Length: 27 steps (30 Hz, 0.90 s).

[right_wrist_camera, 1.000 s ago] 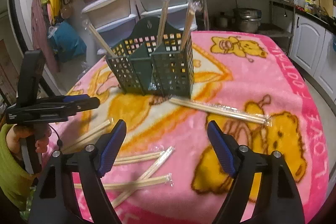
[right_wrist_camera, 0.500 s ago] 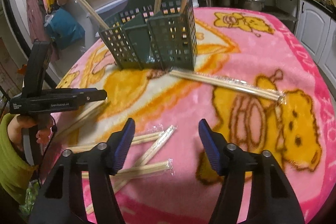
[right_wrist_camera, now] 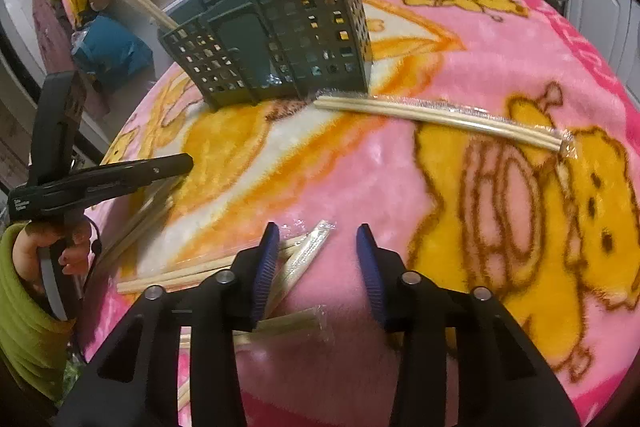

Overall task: Organize utensils
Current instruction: 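Close the left tool on a wrapped chopstick pair while the right tool closes on another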

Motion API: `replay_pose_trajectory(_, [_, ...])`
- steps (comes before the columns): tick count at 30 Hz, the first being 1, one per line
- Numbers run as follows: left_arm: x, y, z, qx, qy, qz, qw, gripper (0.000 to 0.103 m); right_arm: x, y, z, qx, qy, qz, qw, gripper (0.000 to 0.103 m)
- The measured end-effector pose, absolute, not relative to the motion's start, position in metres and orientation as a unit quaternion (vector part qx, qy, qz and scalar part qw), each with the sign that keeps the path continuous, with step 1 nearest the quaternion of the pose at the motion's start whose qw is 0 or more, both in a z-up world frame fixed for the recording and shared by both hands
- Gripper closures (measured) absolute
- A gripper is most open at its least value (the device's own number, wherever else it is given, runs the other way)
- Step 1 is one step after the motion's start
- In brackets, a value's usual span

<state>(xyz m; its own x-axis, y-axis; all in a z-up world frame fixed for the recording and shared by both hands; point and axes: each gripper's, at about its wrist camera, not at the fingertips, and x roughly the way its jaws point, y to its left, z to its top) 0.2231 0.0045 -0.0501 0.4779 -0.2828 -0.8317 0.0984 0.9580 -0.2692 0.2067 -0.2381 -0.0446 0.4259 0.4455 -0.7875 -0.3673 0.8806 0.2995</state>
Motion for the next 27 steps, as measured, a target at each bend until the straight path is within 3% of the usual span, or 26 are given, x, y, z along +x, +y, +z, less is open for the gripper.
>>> replay_pose_trajectory(9, [0.230,-0.002,-0.051,-0.084,0.500,-0.114,0.854,0.100,0.213,-0.242,-0.050,0.050,0.482,0.236,0.843,0.087])
replay_pose_trajectory(15, [0.234,-0.001,-0.050,-0.086,0.500,-0.116,0.854,0.103,0.217,-0.247,-0.050,0.060,0.478,0.231,0.845,0.094])
replay_pose_trajectory(27, [0.238,0.005,-0.022,-0.108,0.476,-0.137,0.862,0.103,0.229,-0.273,-0.034,0.083,0.449,0.201,0.867,0.096])
